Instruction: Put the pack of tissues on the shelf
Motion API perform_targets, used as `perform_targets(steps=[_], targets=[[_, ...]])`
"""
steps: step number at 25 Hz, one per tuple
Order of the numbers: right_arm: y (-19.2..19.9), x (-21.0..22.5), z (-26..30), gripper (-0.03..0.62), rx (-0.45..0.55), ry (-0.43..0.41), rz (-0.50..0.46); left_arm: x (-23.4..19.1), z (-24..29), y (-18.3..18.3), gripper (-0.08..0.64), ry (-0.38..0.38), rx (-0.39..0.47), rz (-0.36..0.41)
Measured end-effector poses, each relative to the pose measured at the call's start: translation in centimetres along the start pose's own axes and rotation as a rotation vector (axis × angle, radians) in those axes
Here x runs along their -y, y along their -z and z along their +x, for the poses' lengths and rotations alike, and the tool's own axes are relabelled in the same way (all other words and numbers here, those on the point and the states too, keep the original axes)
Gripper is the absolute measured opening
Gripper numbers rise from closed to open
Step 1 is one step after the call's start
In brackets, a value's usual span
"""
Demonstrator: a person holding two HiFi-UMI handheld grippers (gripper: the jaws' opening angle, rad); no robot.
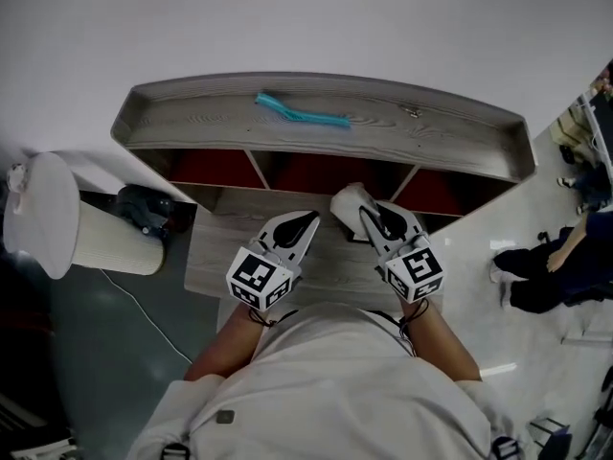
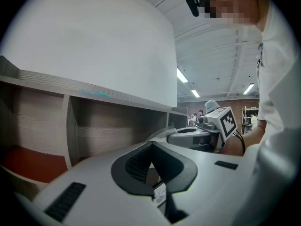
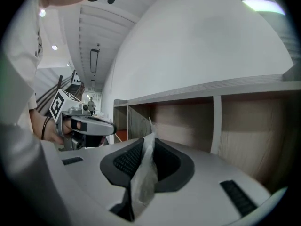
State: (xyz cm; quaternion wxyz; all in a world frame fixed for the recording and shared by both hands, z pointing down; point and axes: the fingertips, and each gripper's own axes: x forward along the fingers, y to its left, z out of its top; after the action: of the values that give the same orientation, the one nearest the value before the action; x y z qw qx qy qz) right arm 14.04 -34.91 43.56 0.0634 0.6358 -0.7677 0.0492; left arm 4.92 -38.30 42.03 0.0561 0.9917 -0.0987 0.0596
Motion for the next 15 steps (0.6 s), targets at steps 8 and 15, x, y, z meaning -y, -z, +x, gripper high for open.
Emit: perform_targets(steps=[8, 15], targets=[[0.8, 0.6, 3.8, 0.077, -0.021, 0.06, -0.019, -2.9, 0.6, 0.3, 0.014, 0.057, -0.009, 0.002], [0.7, 1.7, 7.2, 0.075, -0.022, 0.1, -0.06, -5.1, 1.4, 0.4, 0.014, 0.089, -0.01, -0.004]])
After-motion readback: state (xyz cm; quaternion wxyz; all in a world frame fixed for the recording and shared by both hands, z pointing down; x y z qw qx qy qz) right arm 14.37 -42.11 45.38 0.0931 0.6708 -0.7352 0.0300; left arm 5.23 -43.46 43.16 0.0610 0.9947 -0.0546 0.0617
